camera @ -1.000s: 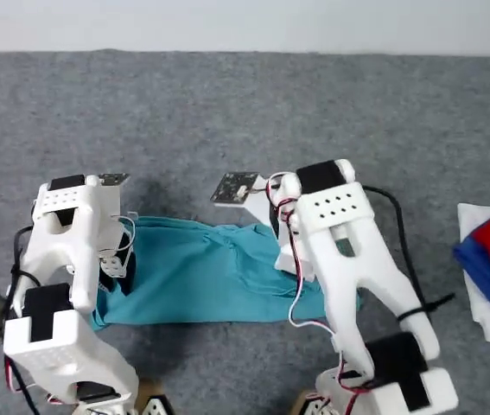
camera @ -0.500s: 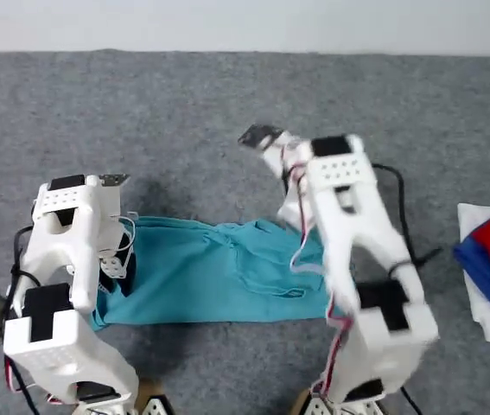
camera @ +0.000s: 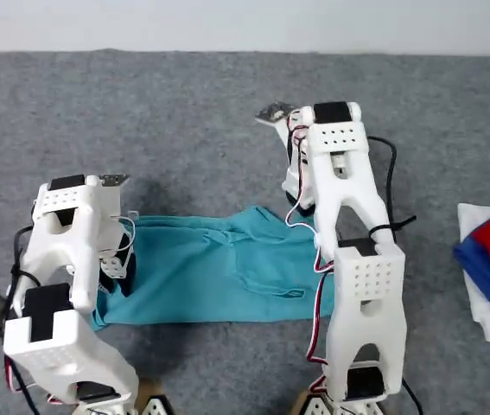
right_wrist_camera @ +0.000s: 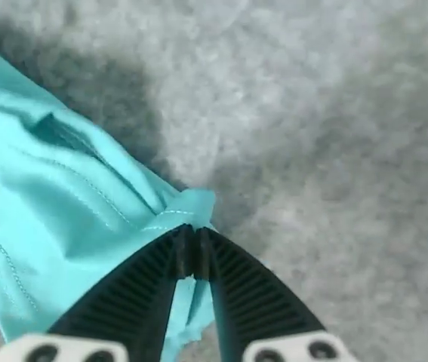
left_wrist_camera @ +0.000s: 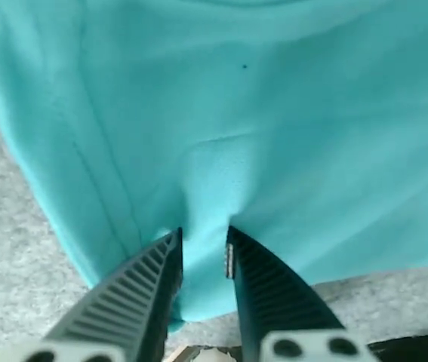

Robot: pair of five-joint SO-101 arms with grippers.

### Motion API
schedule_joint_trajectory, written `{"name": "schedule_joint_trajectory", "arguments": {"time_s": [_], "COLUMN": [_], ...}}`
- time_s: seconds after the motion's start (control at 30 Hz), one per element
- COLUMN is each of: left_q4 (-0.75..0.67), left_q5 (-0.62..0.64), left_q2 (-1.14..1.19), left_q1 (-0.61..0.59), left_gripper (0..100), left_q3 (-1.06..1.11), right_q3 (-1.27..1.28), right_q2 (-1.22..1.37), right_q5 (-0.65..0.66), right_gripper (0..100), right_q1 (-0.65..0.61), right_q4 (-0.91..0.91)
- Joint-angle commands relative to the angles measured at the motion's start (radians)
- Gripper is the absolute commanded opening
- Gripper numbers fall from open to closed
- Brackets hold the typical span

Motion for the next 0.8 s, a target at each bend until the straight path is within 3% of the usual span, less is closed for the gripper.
{"name": "schedule_joint_trajectory", "arguments": {"time_s": [0.0,0.17,0.4,0.47,0.63,0.77], "left_q4": [0.008,0.006,0.011,0.011,0.006,0.003], "left_q5": [0.006,0.006,0.006,0.006,0.006,0.005], "left_q2": [-0.009,-0.008,-0.006,-0.006,-0.005,-0.006], "left_q1": [0.0,0.0,0.0,0.0,0.002,0.002], "left_gripper": [9,9,9,9,9,9], "left_q3": [-0.002,-0.002,-0.002,-0.002,-0.001,0.03], "right_q3": [-0.052,0.049,0.675,0.786,0.767,0.641], "right_q2": [-0.151,-0.329,-0.667,-0.733,-0.745,-0.63], "right_q5": [-0.003,0.068,0.307,0.324,0.229,0.239], "right_gripper": [0.9,0.9,1.5,5.2,24.7,30.2], "right_q1": [-0.01,-0.028,-0.084,-0.074,-0.013,-0.016], "right_q4": [0.042,0.044,0.035,-0.021,-0.147,-0.165]}}
